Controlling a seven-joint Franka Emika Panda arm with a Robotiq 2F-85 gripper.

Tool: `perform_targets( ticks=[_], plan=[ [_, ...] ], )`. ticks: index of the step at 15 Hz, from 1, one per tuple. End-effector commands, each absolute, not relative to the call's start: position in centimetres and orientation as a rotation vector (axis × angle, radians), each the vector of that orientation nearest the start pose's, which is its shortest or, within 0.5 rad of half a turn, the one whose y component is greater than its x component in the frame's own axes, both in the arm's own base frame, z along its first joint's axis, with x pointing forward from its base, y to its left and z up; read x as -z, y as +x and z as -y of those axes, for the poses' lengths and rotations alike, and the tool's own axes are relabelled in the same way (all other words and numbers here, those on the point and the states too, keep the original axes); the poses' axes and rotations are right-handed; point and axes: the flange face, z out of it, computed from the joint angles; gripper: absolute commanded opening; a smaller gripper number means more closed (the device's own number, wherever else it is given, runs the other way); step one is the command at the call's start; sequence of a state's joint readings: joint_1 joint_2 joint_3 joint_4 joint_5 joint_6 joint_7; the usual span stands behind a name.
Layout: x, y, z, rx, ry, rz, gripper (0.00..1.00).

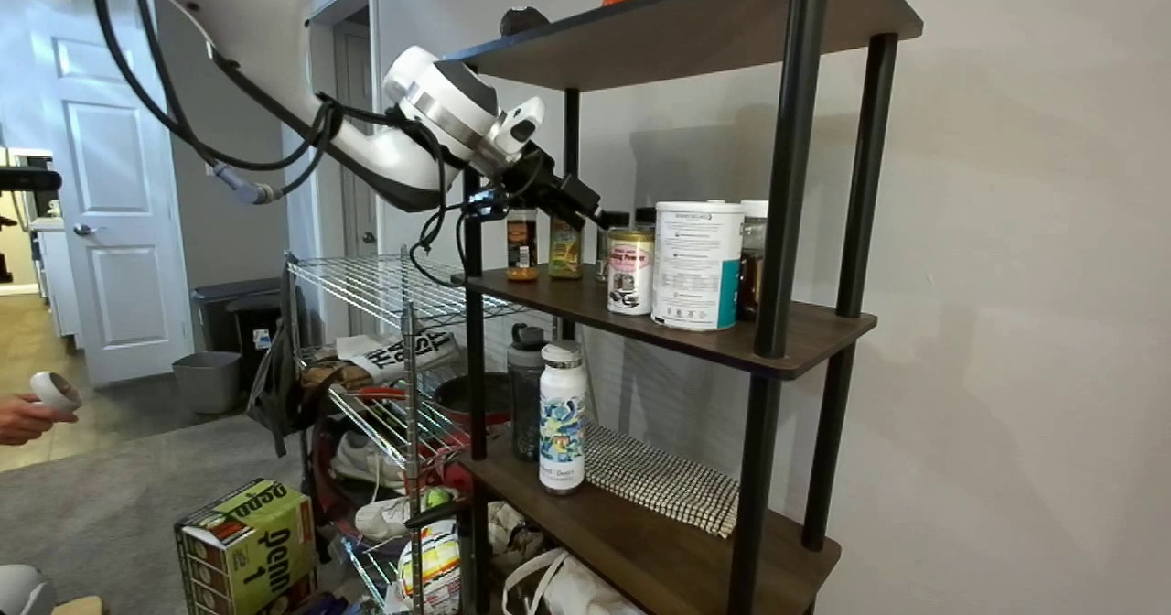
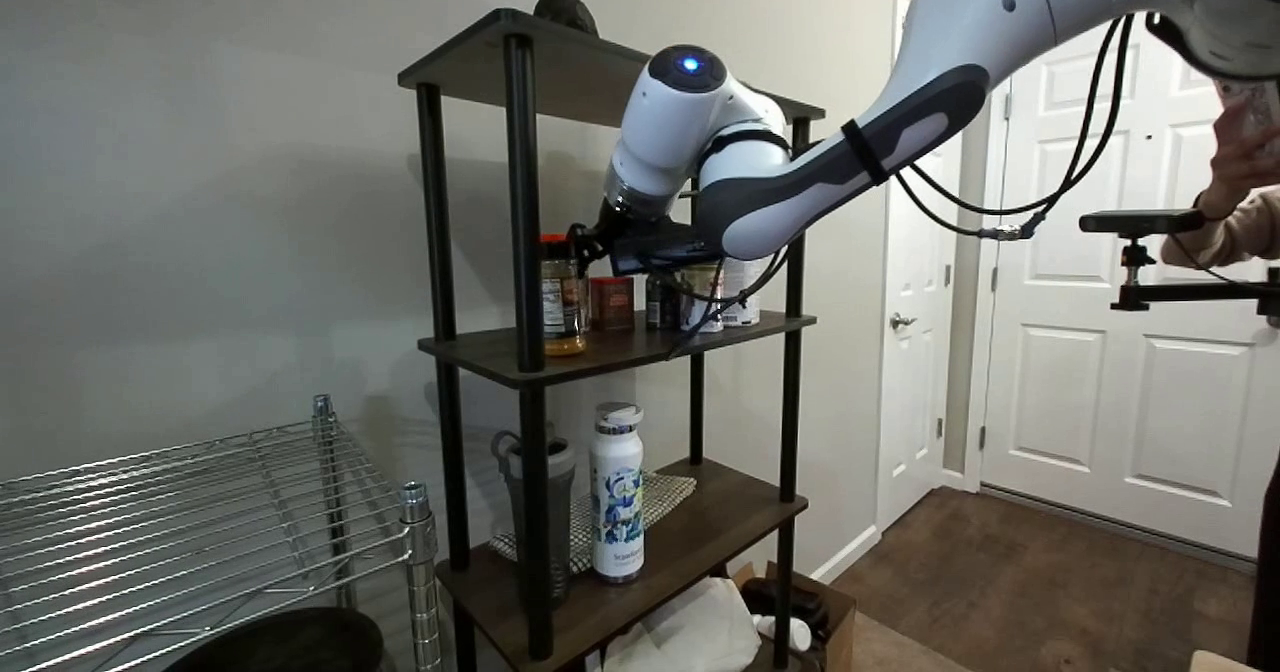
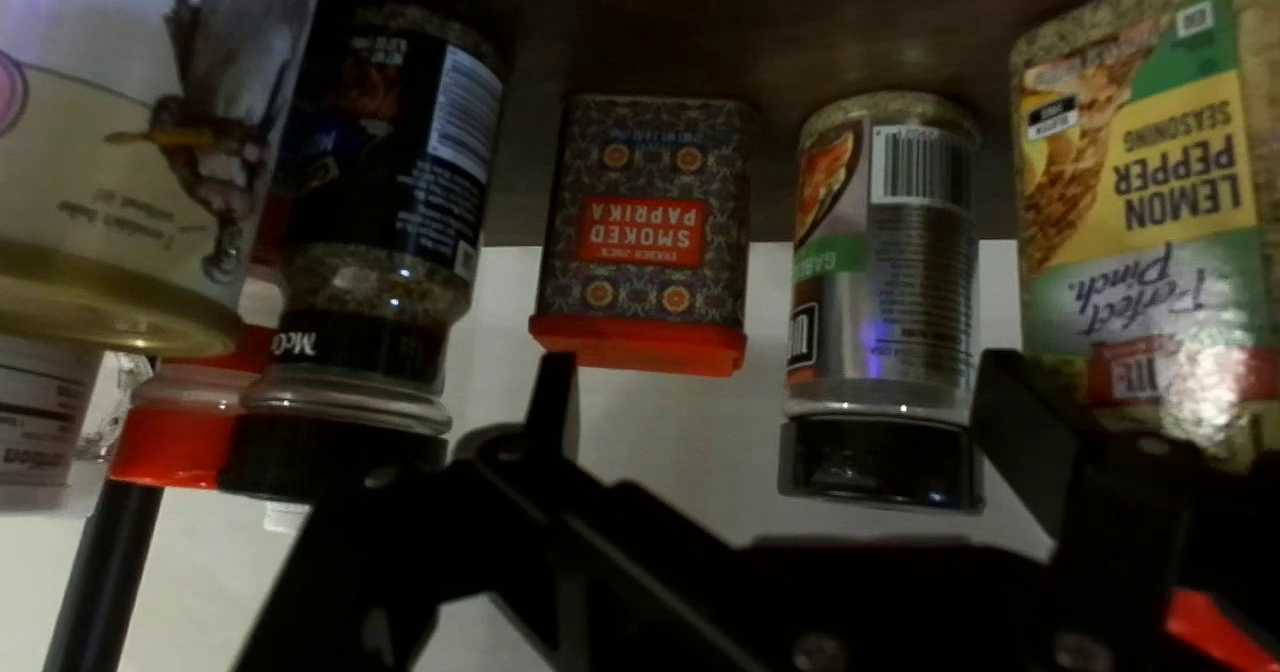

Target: Push the bottles aside, then move the small container to the top shelf

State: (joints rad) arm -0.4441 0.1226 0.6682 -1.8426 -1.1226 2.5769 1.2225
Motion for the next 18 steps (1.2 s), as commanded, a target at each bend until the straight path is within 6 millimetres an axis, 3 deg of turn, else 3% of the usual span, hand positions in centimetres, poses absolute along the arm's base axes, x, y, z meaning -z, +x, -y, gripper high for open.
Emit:
perform_targets(
  ticks=[1, 5, 10, 18],
  plan=[
    [-54.0, 62.9, -14.3, 1.497, -2.95, -0.398, 1.0],
    [-53.6, 63.4, -14.1, 1.457, -2.949, -0.456, 1.0],
    [-52.9, 63.8, -12.3, 1.432, -2.938, -0.529, 1.0],
    [-53.4, 64.2, -11.1, 1.425, -2.933, -0.543, 1.0]
  ],
)
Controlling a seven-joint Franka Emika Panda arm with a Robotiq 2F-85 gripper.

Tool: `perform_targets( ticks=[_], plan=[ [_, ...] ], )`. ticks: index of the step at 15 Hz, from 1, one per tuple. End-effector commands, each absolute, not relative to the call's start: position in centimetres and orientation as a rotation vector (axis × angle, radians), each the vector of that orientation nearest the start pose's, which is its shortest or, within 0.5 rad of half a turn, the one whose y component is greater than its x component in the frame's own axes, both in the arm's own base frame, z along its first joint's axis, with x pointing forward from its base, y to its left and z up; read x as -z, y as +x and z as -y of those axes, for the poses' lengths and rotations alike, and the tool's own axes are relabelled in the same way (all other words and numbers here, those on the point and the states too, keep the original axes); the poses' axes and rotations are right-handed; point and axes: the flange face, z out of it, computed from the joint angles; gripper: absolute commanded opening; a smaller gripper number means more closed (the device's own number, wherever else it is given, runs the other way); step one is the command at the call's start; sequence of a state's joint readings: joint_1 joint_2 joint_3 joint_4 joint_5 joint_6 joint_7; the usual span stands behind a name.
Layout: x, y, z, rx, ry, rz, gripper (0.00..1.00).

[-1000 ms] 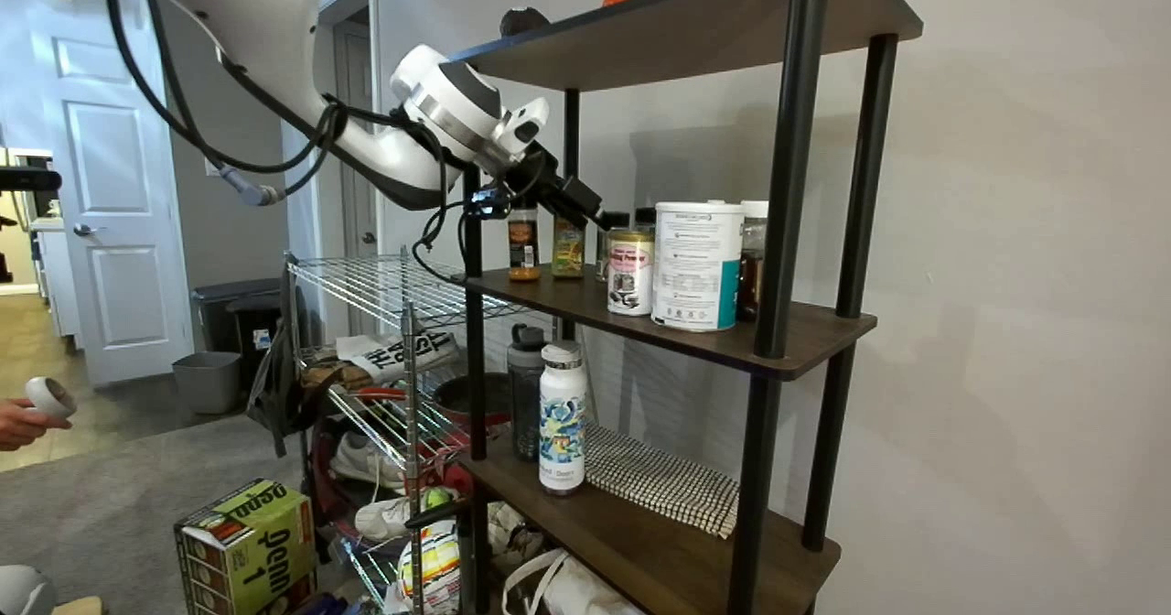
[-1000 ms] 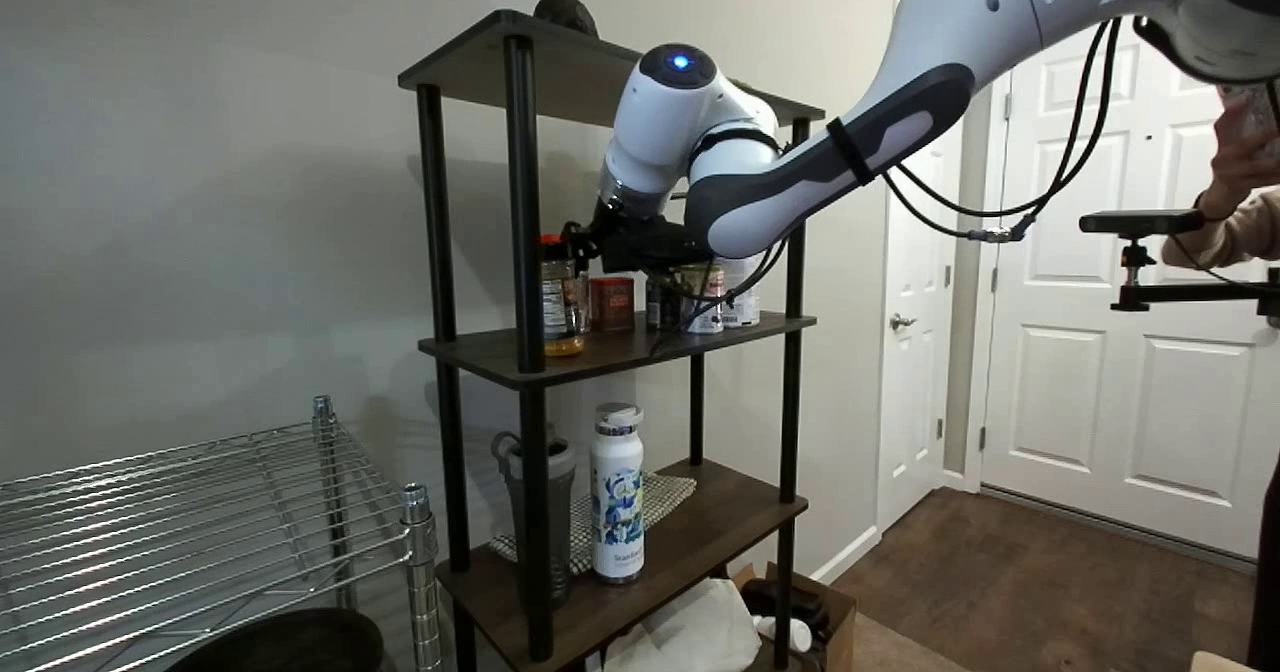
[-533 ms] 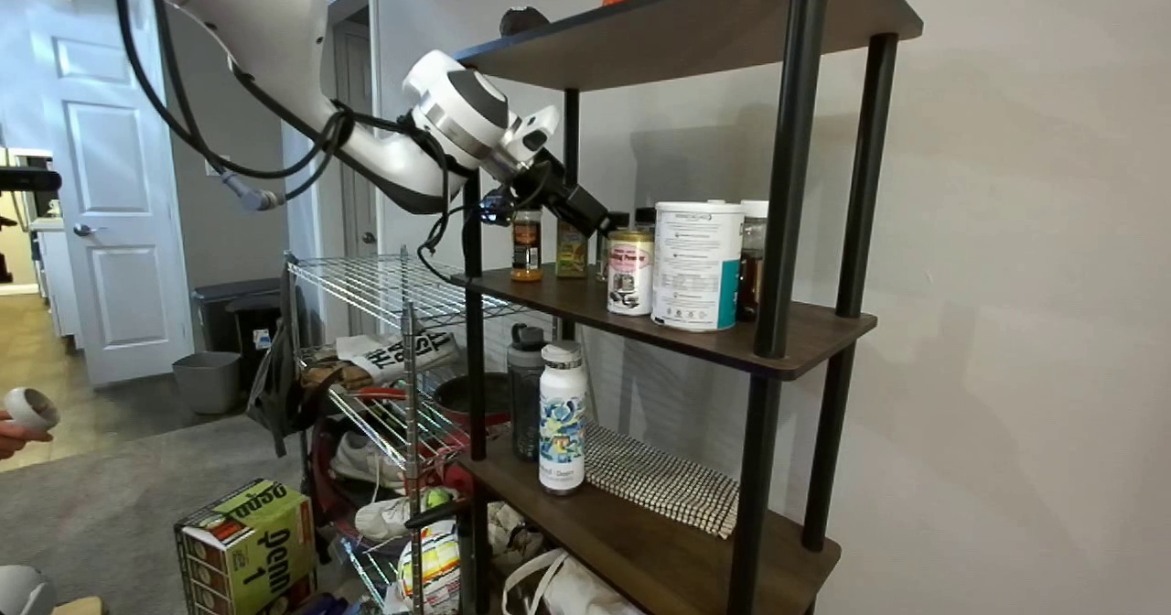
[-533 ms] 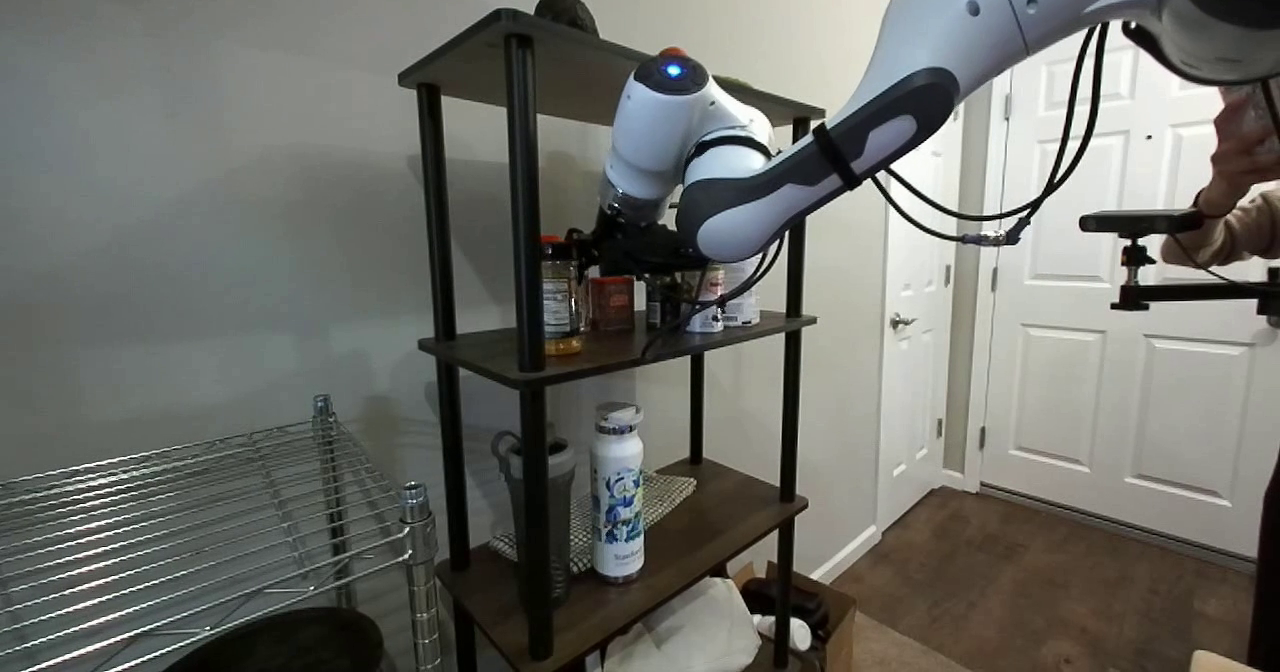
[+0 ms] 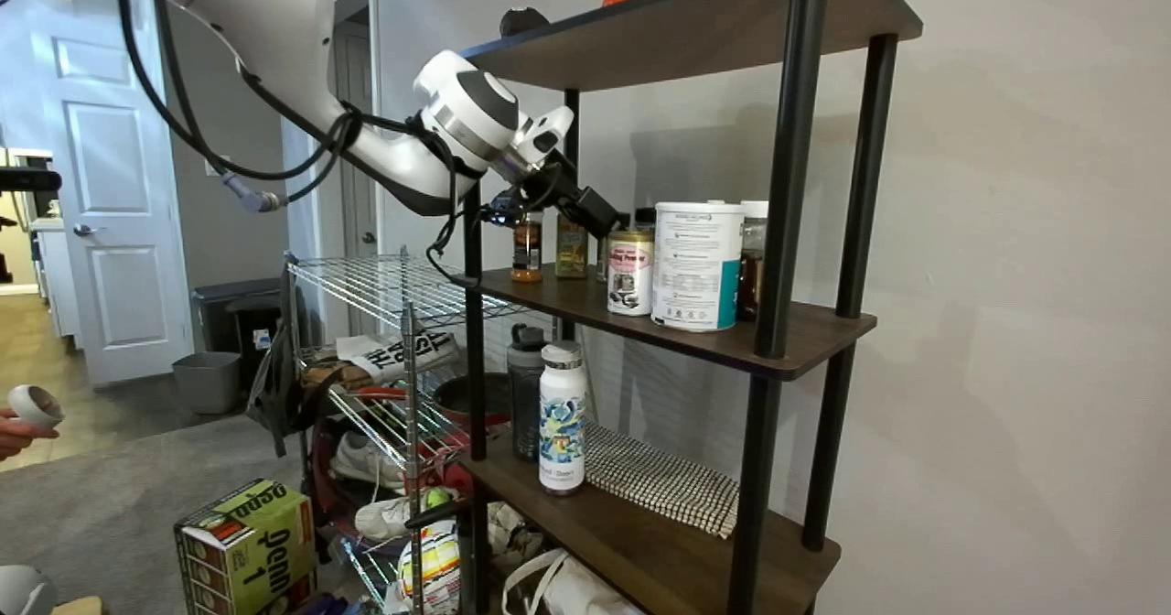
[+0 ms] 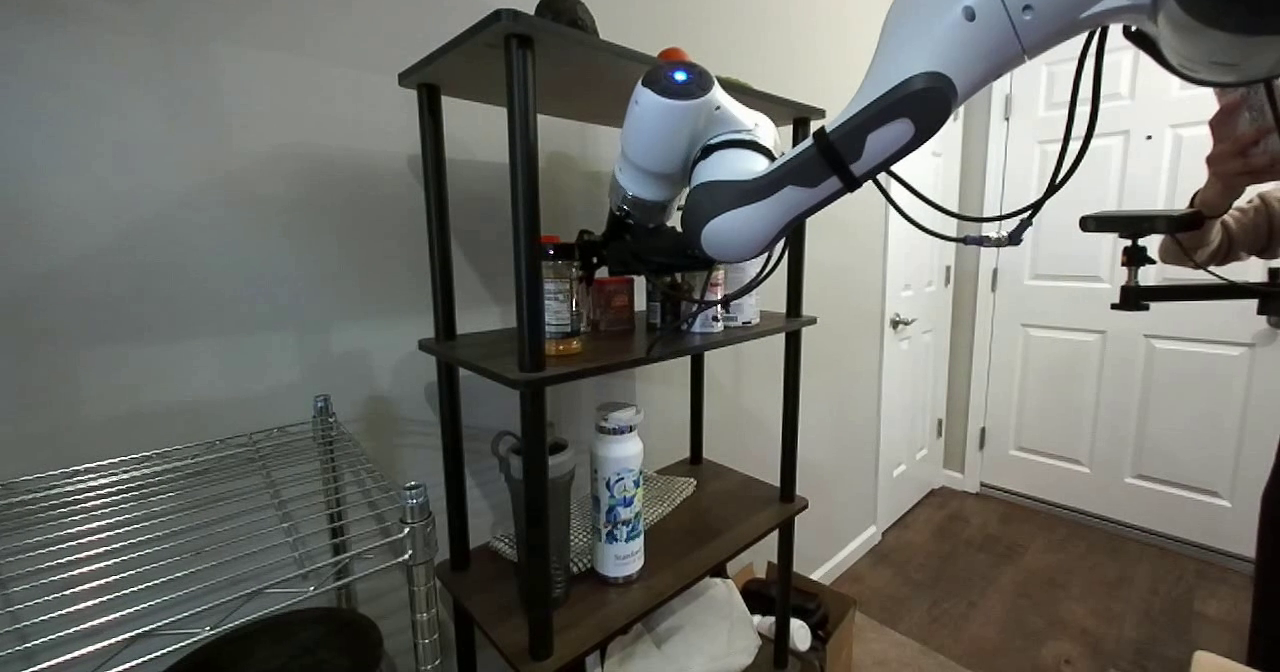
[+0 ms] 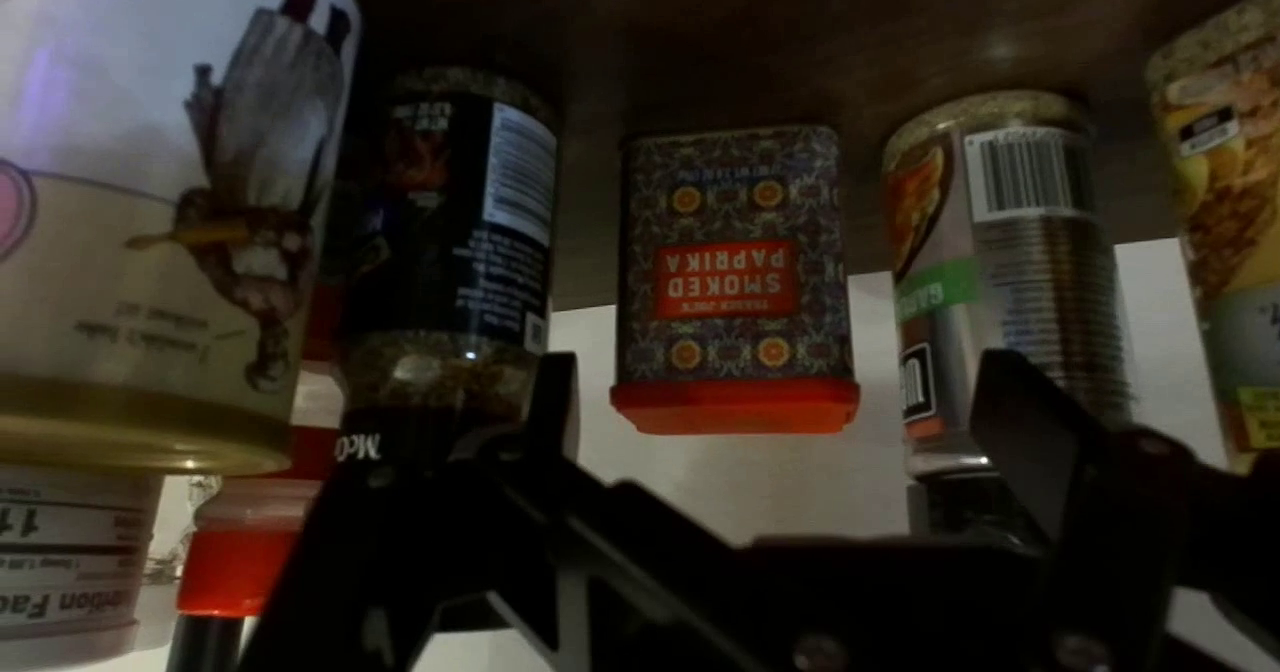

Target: Push the bottles aside, then move the small container to the top shelf

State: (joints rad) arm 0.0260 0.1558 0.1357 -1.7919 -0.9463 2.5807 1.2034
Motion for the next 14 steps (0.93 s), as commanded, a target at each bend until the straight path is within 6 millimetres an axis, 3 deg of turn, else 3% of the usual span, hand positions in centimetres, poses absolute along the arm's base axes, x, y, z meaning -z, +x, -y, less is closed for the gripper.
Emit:
perform_targets(
  ticks=[1, 9, 14],
  plan=[
    [-53.4, 64.3, -11.1, 1.419, -2.933, -0.542, 1.0],
    [-54.4, 65.0, -11.5, 1.419, -2.909, -0.511, 1.0],
    [-53.1, 65.8, -11.6, 1.381, -2.908, -0.518, 1.0]
  ],
)
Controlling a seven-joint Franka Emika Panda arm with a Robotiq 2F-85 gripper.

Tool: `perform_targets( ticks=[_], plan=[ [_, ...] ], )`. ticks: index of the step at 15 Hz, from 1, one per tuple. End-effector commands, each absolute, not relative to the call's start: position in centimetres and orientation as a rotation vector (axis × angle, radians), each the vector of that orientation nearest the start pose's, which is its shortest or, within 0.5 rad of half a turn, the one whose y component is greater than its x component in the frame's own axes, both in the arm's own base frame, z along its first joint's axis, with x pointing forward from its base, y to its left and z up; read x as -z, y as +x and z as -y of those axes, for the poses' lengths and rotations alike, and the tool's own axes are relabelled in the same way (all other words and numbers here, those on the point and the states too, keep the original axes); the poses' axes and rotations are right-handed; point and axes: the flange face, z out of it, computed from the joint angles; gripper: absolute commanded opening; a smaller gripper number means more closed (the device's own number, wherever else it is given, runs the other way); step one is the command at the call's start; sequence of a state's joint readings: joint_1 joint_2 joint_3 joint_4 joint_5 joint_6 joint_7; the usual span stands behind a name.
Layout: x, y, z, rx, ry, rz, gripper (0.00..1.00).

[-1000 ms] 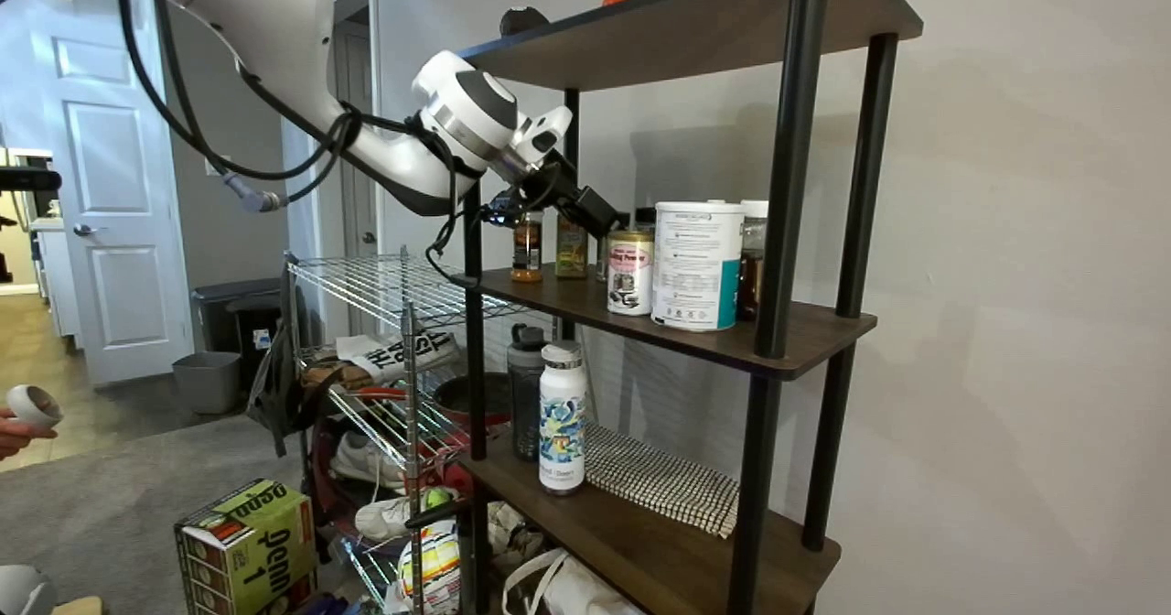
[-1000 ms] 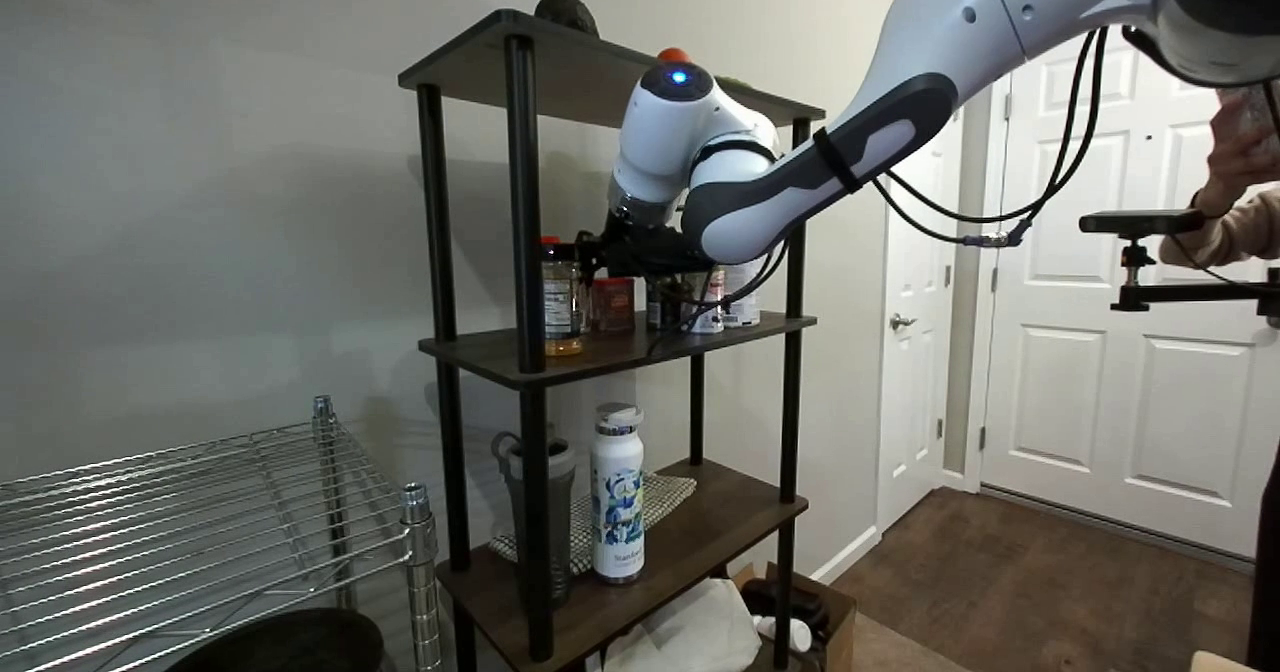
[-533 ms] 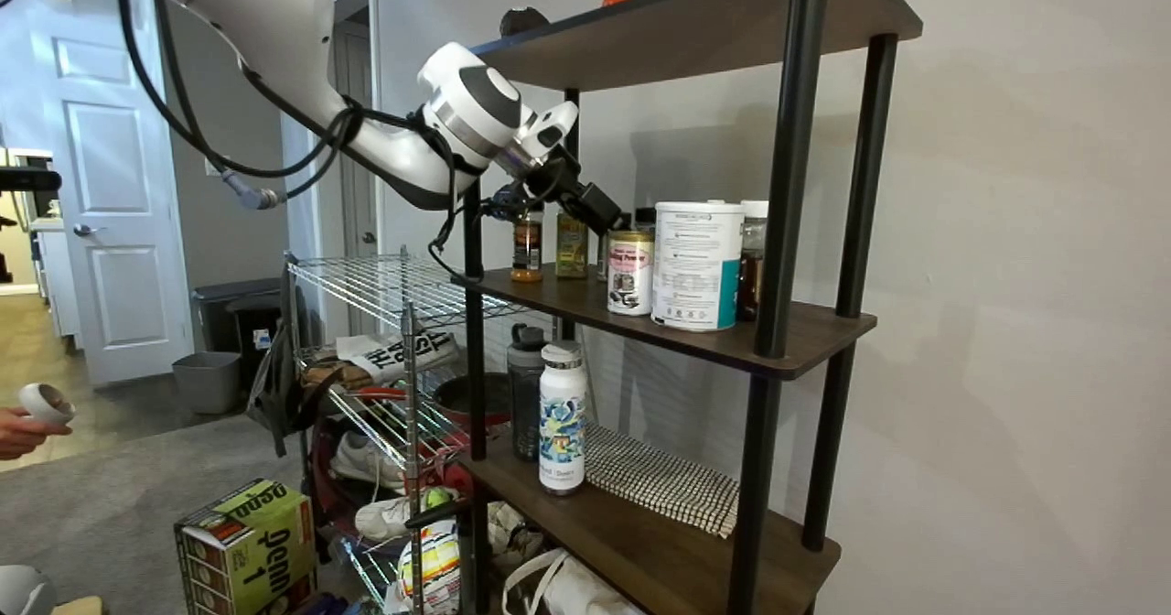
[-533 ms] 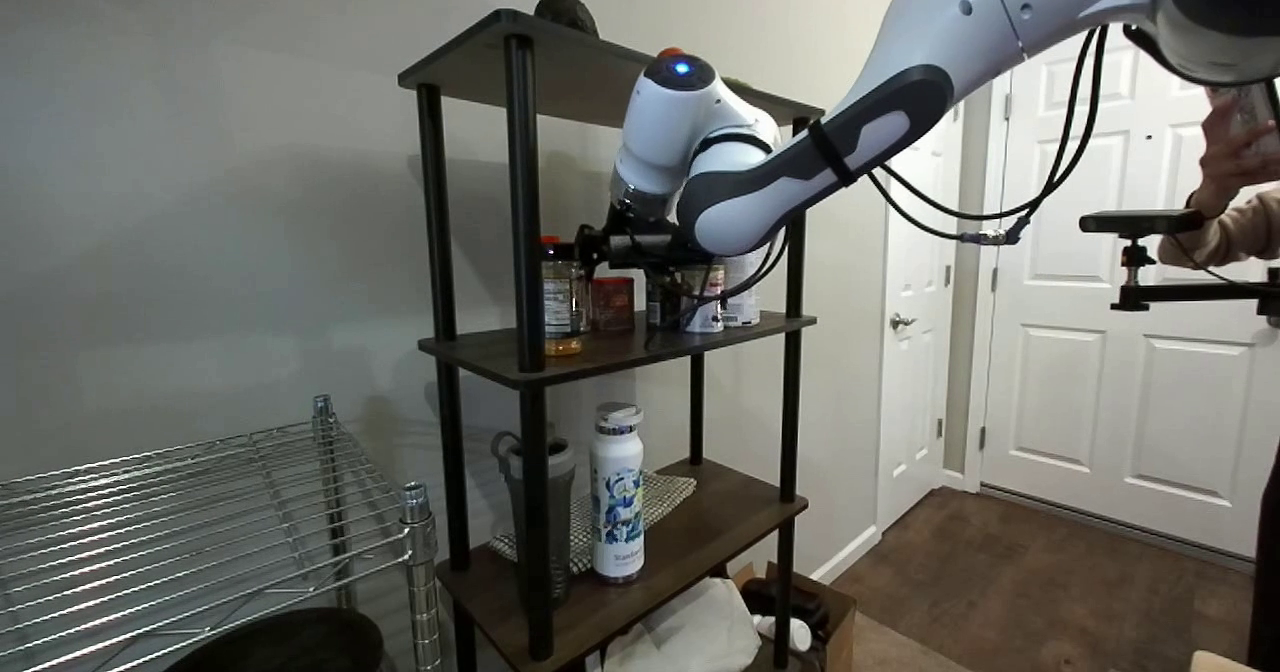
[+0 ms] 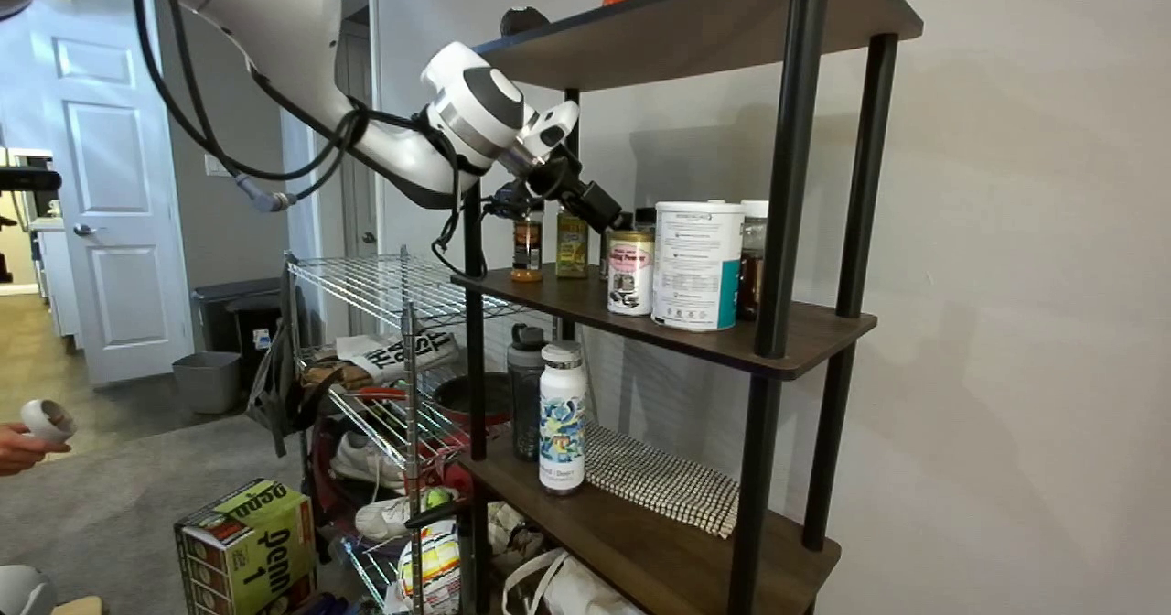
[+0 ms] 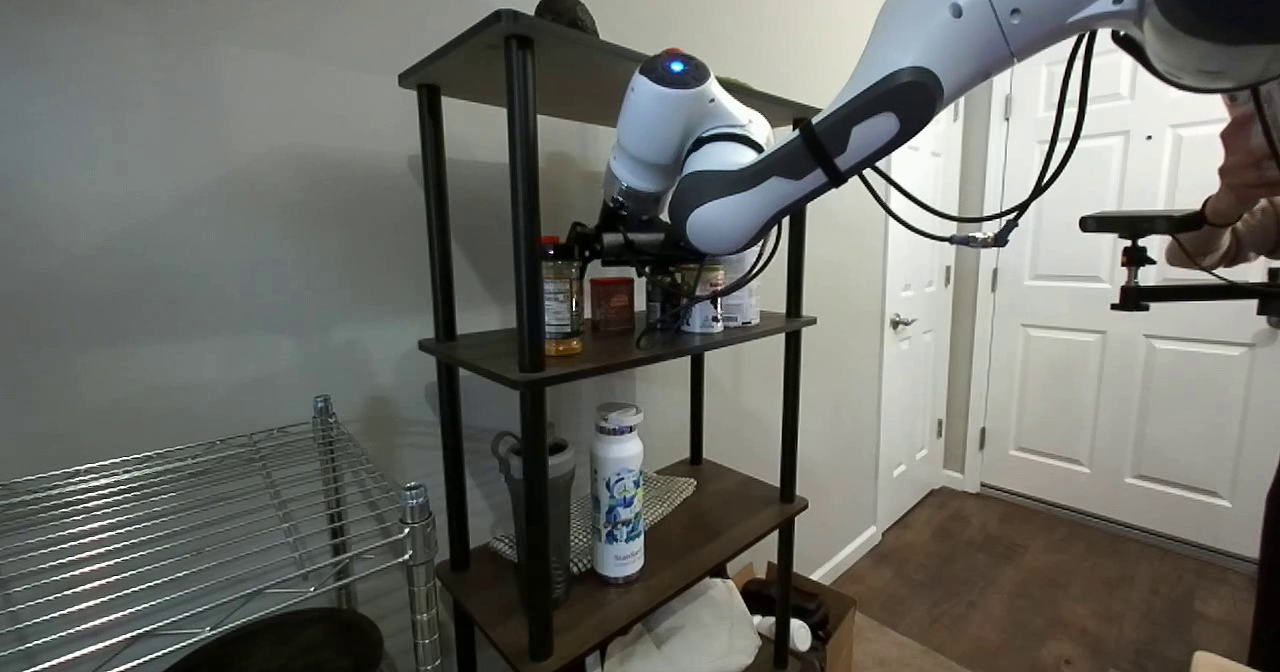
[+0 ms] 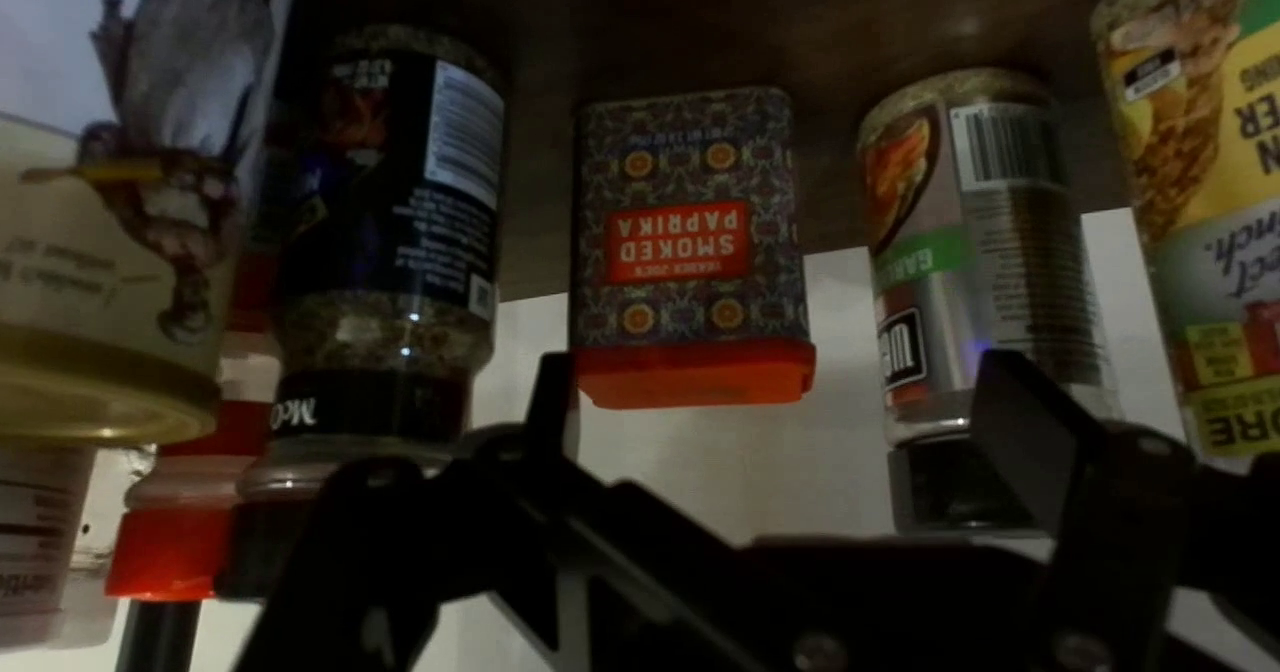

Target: Push the bottles aside, then move the small container to the top shelf

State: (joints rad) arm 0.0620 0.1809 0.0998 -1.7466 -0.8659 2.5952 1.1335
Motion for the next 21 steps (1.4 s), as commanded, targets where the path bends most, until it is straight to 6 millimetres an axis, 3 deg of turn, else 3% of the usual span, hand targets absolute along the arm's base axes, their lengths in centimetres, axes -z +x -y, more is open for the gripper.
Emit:
perform_targets(
  ticks=[1, 7, 15, 21],
  plan=[
    [-52.6, 66.0, -11.6, 1.37, -2.911, -0.52, 1.0],
    [-51.3, 66.6, -11.1, 1.352, -2.927, -0.525, 1.0],
    [-52.3, 67.4, -10.0, 1.382, -2.913, -0.553, 1.0],
    [-51.9, 68.0, -9.0, 1.381, -2.918, -0.577, 1.0]
  ],
)
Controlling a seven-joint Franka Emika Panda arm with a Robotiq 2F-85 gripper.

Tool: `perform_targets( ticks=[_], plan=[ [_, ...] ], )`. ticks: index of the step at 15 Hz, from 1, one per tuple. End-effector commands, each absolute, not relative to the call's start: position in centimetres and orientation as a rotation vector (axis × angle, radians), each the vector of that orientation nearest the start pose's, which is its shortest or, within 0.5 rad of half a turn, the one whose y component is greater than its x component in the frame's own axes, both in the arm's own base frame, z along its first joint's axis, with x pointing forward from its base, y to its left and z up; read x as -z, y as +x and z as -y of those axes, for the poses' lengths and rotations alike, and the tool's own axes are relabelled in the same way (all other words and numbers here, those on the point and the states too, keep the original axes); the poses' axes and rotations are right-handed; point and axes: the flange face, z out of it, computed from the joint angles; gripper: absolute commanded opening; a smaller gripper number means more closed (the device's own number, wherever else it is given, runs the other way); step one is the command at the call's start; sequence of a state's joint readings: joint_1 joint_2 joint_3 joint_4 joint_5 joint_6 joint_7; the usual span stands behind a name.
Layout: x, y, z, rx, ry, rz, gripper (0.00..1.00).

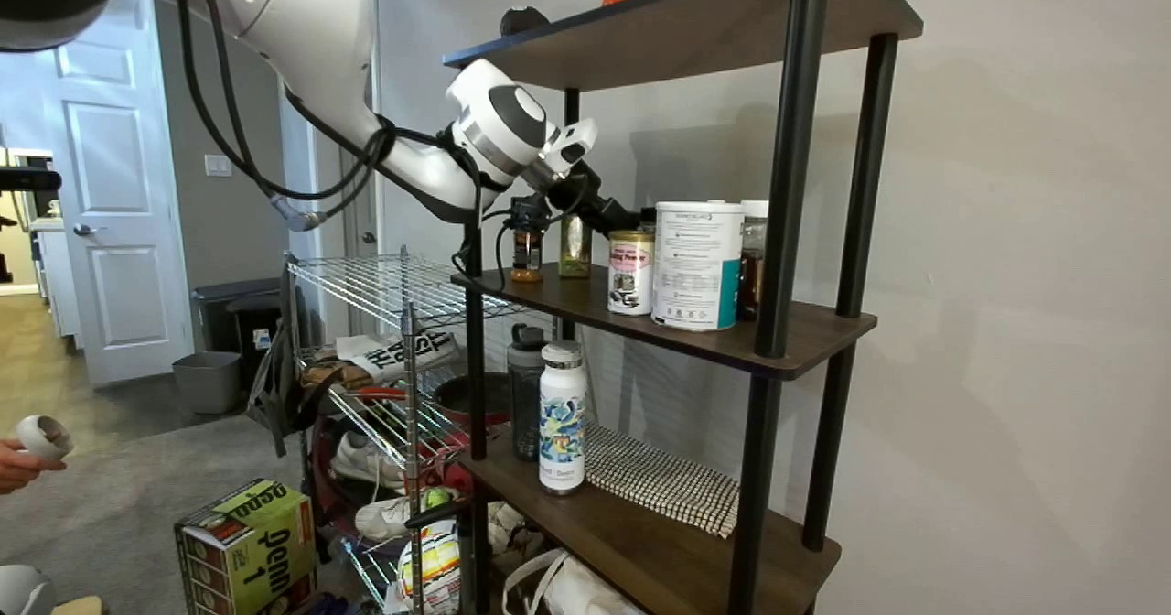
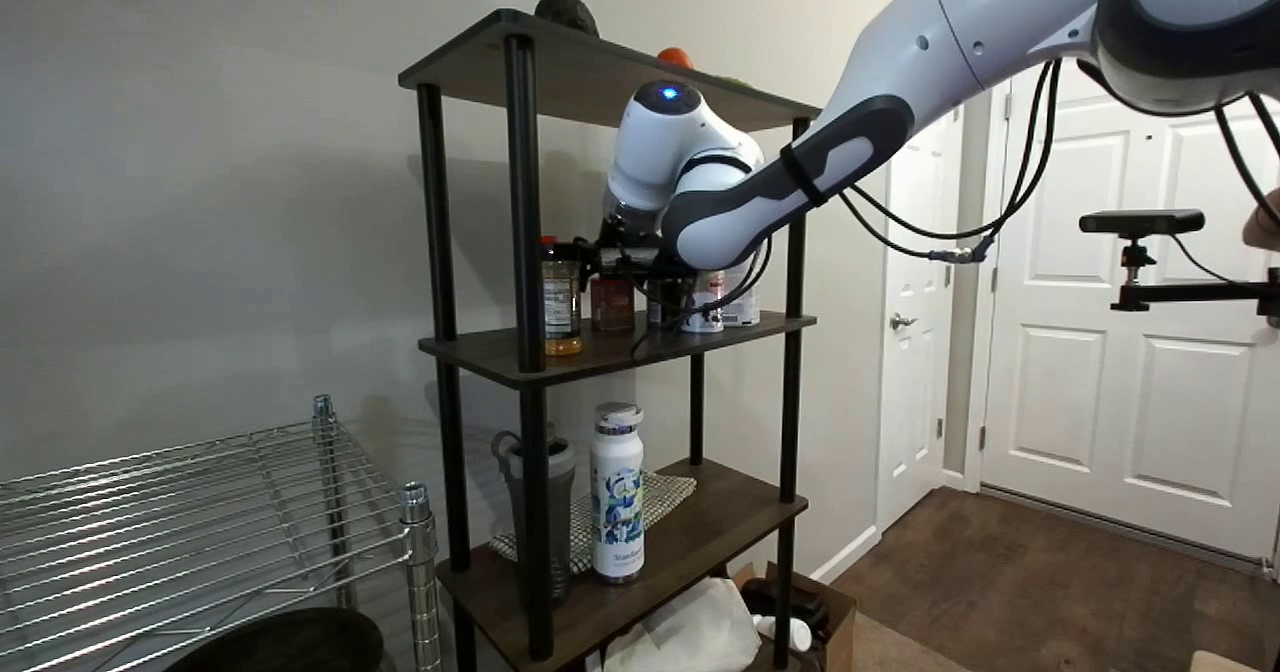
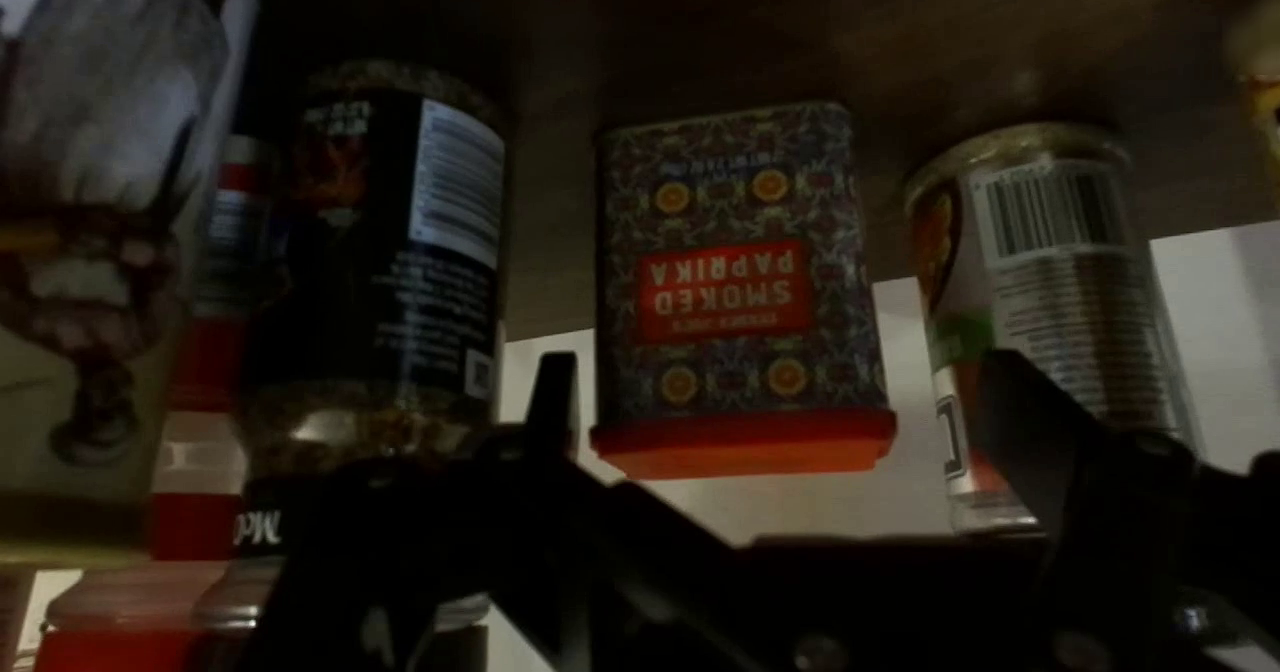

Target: Push the bottles aside, then move the small container to the top shelf

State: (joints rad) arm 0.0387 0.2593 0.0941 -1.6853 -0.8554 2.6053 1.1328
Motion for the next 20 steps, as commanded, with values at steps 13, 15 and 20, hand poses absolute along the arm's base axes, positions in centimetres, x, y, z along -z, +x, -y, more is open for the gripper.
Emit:
perform_targets(
  ticks=[13, 15, 20],
  plan=[
    [-51.84, 68.51, -7.95, 1.384, -2.915, -0.595, 0.75],
    [-51.88, 68.55, -8.02, 1.386, -2.914, -0.592, 0.67],
    [-51.8, 68.58, -8.04, 1.386, -2.913, -0.589, 0.49]
  ],
)
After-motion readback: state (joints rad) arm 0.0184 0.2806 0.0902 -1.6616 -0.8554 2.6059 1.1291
